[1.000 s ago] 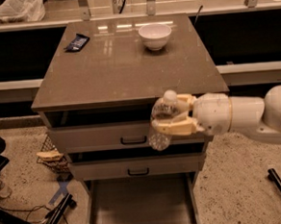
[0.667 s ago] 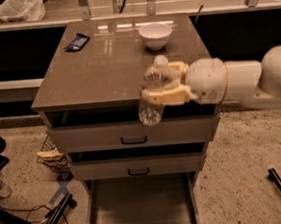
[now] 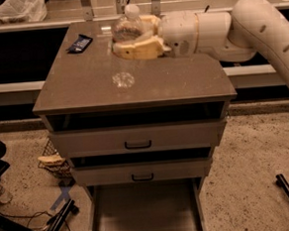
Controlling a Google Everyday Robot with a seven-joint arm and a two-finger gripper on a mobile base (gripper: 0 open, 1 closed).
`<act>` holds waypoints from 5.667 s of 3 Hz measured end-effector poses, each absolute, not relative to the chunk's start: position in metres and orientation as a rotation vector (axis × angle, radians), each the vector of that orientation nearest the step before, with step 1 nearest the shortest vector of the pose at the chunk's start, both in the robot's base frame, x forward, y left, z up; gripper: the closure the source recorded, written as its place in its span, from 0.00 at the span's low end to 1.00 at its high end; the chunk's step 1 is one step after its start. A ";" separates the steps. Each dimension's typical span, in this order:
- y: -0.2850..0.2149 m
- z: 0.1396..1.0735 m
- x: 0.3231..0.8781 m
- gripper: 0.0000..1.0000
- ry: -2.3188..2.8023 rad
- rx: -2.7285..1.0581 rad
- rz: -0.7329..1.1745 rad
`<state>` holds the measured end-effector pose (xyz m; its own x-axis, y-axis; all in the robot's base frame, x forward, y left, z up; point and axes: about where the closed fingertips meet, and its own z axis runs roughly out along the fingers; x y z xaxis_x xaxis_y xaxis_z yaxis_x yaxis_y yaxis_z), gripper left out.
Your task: Pick water bottle from bottom drawer and place on counter
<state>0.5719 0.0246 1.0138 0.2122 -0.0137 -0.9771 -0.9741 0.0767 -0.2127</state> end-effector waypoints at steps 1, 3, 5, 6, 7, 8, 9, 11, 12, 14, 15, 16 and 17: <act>0.058 1.014 0.614 1.00 1.088 -1.262 0.976; 0.067 1.016 0.622 1.00 1.128 -1.294 0.969; 0.086 0.992 0.673 1.00 1.365 -1.324 1.028; 0.100 0.977 0.685 1.00 1.392 -1.300 1.092; 0.120 0.962 0.688 1.00 1.363 -1.273 1.148; 0.128 0.947 0.688 1.00 1.333 -1.238 1.179; 0.128 0.936 0.686 1.00 1.331 -1.238 1.168; 0.128 0.925 0.682 1.00 1.349 -1.258 1.147; 0.128 0.926 0.682 1.00 1.350 -1.258 1.147; 0.128 0.926 0.682 1.00 1.350 -1.258 1.147; 0.128 0.926 0.682 1.00 1.350 -1.259 1.147; 0.128 0.926 0.682 1.00 1.350 -1.259 1.147; 0.128 0.927 0.682 1.00 1.350 -1.259 1.147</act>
Offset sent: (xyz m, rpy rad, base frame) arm 0.0351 0.0281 0.0004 -0.0091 -0.0108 0.0008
